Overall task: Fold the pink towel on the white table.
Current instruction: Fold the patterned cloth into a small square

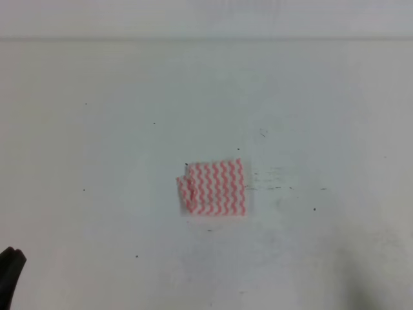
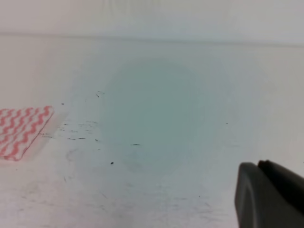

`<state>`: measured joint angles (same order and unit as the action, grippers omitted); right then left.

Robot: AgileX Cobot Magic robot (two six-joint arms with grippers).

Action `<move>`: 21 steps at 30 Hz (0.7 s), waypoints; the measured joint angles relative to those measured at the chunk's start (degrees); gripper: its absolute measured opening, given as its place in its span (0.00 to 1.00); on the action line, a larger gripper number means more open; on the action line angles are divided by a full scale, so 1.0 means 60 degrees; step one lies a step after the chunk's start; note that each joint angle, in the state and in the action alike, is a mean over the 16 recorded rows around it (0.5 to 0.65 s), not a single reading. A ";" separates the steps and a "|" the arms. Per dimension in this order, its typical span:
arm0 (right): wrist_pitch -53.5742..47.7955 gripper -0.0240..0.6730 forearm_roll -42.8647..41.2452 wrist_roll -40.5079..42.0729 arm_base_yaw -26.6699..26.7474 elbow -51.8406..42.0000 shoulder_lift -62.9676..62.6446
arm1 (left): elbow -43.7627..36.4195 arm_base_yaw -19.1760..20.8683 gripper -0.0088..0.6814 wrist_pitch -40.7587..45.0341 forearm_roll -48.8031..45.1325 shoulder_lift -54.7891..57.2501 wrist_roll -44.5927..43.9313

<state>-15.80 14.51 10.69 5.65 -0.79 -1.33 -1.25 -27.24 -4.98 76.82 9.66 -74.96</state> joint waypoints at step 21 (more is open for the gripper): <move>-0.0018 0.01 0.0013 0.0008 -0.0004 0.0052 0.0024 | 0.0013 0.1181 0.01 0.0973 -0.5566 -0.0661 0.5262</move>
<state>-15.91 14.59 10.74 5.63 -0.48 -1.19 -1.17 -20.15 0.86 43.43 5.70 -43.39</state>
